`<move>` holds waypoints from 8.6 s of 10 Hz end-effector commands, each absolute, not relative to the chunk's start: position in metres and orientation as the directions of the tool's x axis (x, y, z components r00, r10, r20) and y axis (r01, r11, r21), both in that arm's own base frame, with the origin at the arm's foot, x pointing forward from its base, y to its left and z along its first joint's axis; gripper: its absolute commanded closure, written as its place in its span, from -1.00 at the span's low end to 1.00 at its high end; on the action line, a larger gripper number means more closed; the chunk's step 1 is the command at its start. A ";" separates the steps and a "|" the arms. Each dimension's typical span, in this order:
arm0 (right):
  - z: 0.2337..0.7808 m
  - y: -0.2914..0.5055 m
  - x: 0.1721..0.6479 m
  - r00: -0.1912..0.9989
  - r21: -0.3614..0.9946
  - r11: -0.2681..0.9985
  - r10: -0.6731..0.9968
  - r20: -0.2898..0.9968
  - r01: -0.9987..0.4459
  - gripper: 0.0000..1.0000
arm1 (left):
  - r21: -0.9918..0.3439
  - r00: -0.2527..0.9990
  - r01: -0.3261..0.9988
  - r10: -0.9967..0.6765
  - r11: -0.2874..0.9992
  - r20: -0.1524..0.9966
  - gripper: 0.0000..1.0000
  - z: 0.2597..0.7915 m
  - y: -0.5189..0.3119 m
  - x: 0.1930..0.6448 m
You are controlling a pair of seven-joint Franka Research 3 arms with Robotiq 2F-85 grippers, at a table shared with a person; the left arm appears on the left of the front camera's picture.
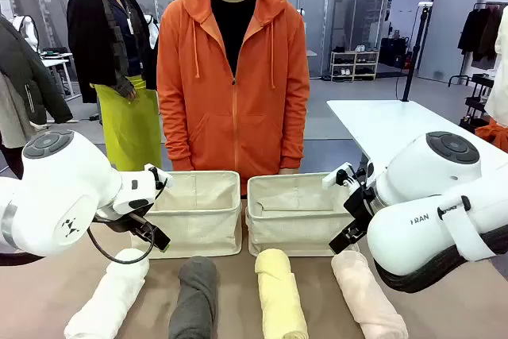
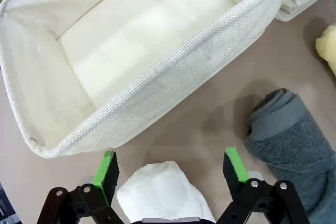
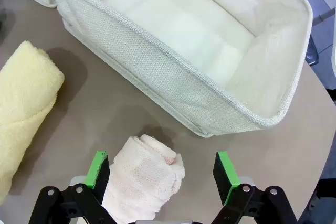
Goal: Divide the towels into two baskets.
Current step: Pick up one hotel-folded towel and place it in the Fabric basket indicated by the person.
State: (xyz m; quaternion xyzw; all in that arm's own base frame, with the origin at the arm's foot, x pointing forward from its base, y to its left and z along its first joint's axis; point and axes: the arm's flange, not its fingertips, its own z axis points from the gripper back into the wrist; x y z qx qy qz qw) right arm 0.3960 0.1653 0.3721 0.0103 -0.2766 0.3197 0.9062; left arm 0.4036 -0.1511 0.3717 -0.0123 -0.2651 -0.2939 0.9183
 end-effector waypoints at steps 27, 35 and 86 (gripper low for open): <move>0.480 -0.128 0.355 0.734 0.792 0.519 -0.392 0.554 -0.321 -1.00 | -0.782 0.672 0.358 0.441 0.509 0.595 -1.00 0.470 0.113 0.324; 0.493 -0.247 0.271 0.535 0.812 0.547 -0.633 0.559 -0.201 -1.00 | -0.801 0.450 0.223 0.670 0.555 0.590 -1.00 0.503 0.247 0.264; 0.361 0.146 0.351 0.878 0.105 0.874 0.462 0.123 -0.475 0.57 | -0.801 0.450 0.223 0.670 0.555 0.590 -1.00 0.503 0.247 0.264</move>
